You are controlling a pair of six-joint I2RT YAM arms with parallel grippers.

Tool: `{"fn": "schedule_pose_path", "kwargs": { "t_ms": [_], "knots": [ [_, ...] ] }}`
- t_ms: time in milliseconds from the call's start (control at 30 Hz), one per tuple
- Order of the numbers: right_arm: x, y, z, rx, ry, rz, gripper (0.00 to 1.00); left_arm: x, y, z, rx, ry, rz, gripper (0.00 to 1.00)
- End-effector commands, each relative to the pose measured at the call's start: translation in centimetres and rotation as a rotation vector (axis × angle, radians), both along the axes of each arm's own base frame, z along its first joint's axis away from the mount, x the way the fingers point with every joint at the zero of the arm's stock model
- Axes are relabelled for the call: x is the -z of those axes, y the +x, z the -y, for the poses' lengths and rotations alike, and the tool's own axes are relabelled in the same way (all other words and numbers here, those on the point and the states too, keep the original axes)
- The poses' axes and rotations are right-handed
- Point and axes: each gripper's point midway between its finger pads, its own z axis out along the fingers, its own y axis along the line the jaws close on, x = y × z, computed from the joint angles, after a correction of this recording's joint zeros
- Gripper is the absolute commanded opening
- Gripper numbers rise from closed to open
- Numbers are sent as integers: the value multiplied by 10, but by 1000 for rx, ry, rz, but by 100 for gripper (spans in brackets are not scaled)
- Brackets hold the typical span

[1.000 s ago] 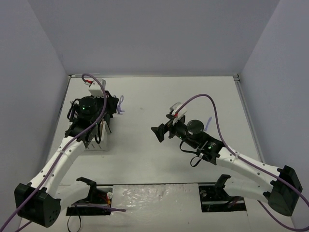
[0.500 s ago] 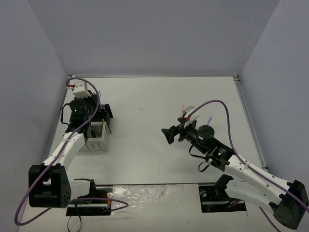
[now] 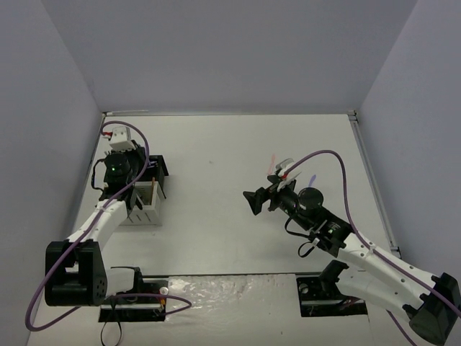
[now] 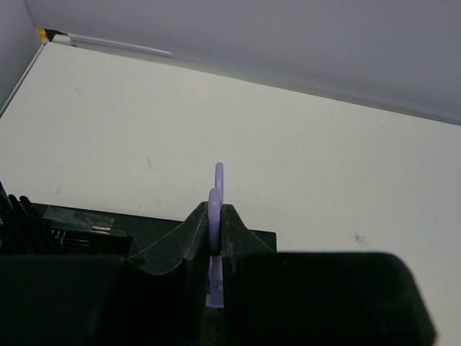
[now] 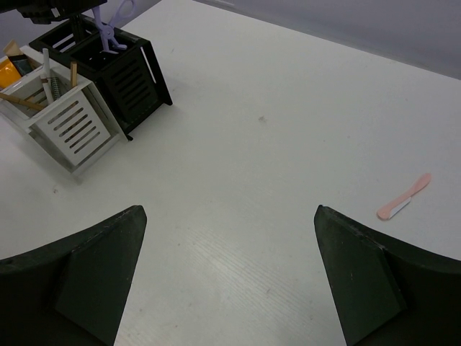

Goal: Organize the makeup

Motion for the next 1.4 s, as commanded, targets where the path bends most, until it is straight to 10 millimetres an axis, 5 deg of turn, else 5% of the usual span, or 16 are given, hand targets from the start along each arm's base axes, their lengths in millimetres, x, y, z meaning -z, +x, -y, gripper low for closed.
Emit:
{"fn": "schedule_pose_path", "kwargs": {
  "t_ms": [0,300,433,633,667,833,967,1100,1367],
  "knots": [
    [-18,6,4,35,48,51,100,-38,2,-9,-34,24,120,14],
    [-15,9,9,63,47,40,100,-35,2,-12,-53,19,89,41],
    [-9,21,25,188,46,-11,100,-56,-3,-12,-61,-5,94,59],
    [22,51,79,568,-55,-183,100,-109,-21,-11,-70,-35,18,97],
    [27,53,81,589,-58,-193,100,-99,-24,-11,-70,-33,-26,97],
    [76,84,145,847,-79,-401,94,-111,-55,2,20,-13,-107,97],
    [109,92,171,926,-72,-514,94,-107,-71,13,79,-20,-116,97],
    [141,101,191,991,-110,-608,92,-98,-81,24,142,-41,-123,97],
    [190,115,206,1021,-160,-728,69,-86,-83,34,187,-74,-165,97]
  ]
}}
